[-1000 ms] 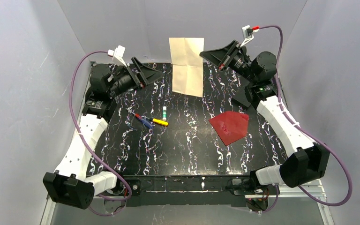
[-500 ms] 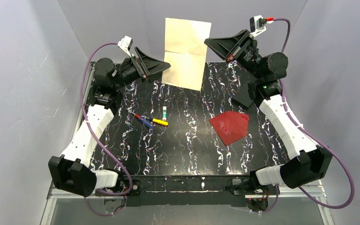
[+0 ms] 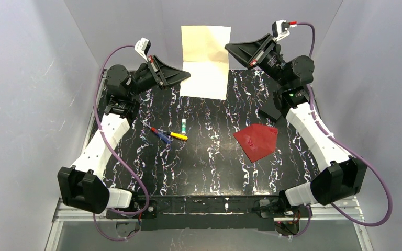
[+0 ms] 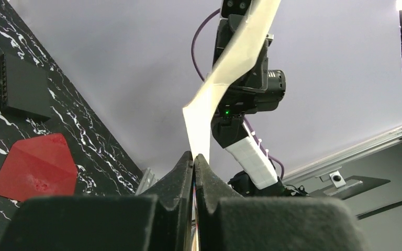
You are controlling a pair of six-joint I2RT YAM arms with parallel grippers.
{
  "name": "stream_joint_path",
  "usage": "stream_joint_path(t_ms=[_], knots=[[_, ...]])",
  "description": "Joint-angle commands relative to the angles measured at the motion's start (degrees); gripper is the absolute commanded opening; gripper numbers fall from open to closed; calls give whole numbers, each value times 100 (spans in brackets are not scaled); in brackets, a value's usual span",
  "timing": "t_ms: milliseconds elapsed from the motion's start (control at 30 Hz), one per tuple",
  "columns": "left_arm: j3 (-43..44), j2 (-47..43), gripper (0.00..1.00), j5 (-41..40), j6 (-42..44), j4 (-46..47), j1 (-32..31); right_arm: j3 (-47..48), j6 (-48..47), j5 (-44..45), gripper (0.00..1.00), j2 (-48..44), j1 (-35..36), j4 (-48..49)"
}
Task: Place the letter into the envelope and seal it
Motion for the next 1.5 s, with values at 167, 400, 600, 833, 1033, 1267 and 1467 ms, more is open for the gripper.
stream_joint_path(t_ms=[167, 400, 600, 833, 1033, 1267, 1467], knots=[[-137, -388, 0, 219, 220, 237, -22, 127, -1408, -111, 60, -207, 19, -1195], [-232, -508, 0, 402, 224, 237, -21, 270, -1568, -292, 43, -91, 19, -1000], [-328, -585, 27, 412, 193, 237, -24, 188, -1588, -62, 1, -255, 19, -931], [-300, -514, 43, 284, -7, 237, -9, 174, -1620, -360, 1, -295, 19, -725], [-304, -367, 19, 280, -133, 237, -9, 53, -1512, -571, 1, -329, 19, -339], [-422, -241, 0, -60, -489, 237, -15, 139, -2070, -1264, 29, -344, 19, -323], [-422, 0, 0, -227, -969, 234, -15, 38, -2932, -2549, 73, -433, 19, -679]])
